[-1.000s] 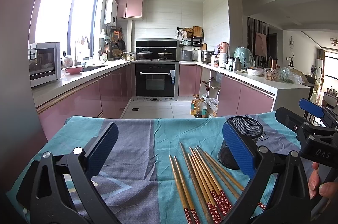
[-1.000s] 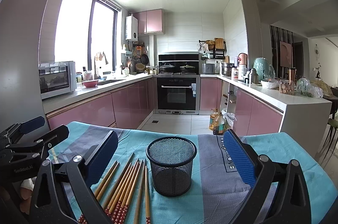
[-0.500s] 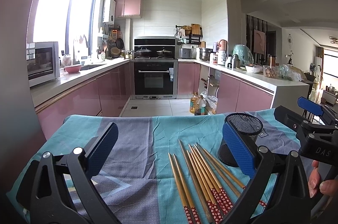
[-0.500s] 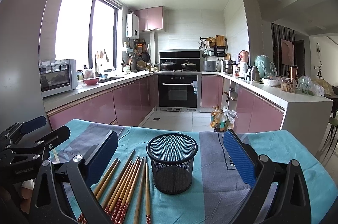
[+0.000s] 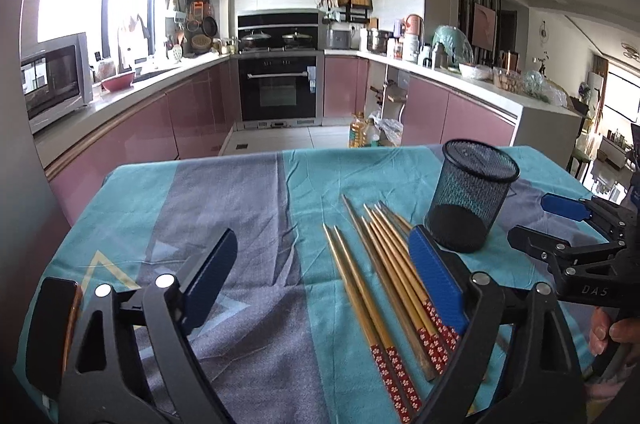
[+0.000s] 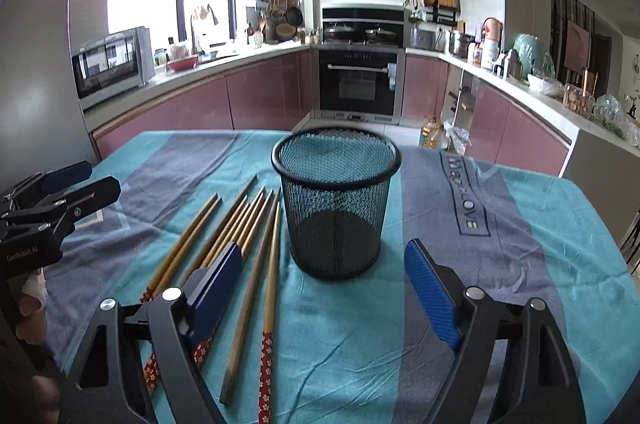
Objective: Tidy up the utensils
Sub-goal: 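Lower the left tool onto one bamboo chopstick and close it while the right tool grasps another, then lift the left tool's chopstick upright over the mesh cup while the right tool carries its own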
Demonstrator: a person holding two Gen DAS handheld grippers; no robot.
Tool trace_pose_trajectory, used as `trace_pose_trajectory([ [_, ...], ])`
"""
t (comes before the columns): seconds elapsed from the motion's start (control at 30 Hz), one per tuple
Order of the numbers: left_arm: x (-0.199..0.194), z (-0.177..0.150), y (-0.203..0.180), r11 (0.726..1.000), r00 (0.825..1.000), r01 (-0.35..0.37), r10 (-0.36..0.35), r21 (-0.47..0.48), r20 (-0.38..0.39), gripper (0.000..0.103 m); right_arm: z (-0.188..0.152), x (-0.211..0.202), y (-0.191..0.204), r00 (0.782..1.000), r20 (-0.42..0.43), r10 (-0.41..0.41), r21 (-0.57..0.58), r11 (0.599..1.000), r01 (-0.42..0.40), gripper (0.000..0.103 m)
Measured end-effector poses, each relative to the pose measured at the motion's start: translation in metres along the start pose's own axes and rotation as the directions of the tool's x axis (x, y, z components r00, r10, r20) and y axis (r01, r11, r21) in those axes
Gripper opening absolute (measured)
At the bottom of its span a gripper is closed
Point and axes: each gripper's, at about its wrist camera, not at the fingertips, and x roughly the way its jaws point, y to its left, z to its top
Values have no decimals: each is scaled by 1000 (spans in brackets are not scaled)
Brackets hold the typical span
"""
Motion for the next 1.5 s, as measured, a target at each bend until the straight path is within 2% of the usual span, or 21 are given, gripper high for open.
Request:
trace_pose_trajectory([
  [0.03,5,-2,1,1000,1000,4,-4,10,-23,79,-2,5,1,1000,-27,13,-2,1000,-13,61],
  [0.13,18,-10,-3,999,997,25,-23,36,-70,76,-8,21,6,994,-106,38,-11,999,-40,50],
  [0.27,38,-19,-5,997,988,74,-68,38,-141,68,-12,35,14,980,-188,67,-23,997,-73,39],
  [0.43,57,-26,-11,994,975,98,-87,43,-206,59,-12,43,23,970,-228,81,-41,995,-93,29],
  [0.57,71,-31,-12,995,960,94,-79,42,-267,50,-7,50,28,965,-248,83,-51,994,-99,27],
  [0.9,92,-37,-17,992,933,121,-100,42,-347,41,-1,67,33,956,-279,92,-69,991,-116,21],
  [1.1,100,-37,-23,990,927,129,-102,51,-362,35,2,71,32,952,-286,113,-67,988,-138,13],
  [1.2,104,-34,-24,991,924,133,-112,33,-365,25,2,71,30,949,-287,133,-50,987,-153,9],
  [1.27,107,-32,-24,990,923,136,-120,19,-367,14,2,72,30,947,-285,145,-38,986,-162,7],
  [1.5,108,-31,-22,992,924,128,-127,-21,-361,9,2,68,21,947,-271,172,10,984,-176,6],
])
